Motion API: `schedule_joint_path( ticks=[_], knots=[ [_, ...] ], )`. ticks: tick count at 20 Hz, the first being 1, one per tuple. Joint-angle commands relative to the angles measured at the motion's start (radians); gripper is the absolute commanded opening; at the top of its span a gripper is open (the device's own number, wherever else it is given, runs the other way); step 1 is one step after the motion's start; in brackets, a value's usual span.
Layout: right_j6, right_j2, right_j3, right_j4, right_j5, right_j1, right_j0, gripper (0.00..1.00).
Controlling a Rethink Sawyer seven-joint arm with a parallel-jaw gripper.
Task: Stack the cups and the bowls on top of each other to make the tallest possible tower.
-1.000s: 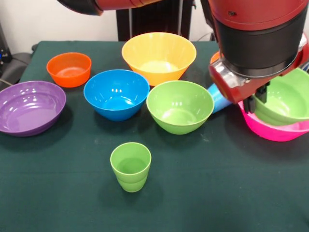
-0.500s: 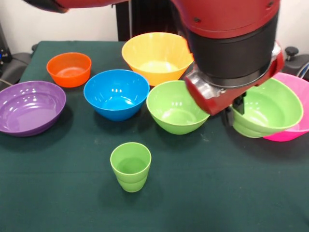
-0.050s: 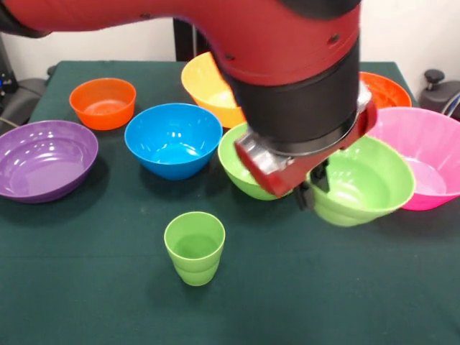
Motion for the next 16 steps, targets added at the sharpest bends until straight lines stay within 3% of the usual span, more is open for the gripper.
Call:
schedule_joint_path(
  ticks=[1, 5, 16],
  knots=[
    [-0.442, 0.228, -0.11, -0.32, 0.101, 0.059, -0.011, 0.0],
    [-0.505, 0.353, -0.131, -0.468, 0.106, 0.075, -0.028, 0.0],
    [-0.608, 0.605, -0.16, -0.752, 0.136, 0.097, -0.082, 0.0]
  ],
)
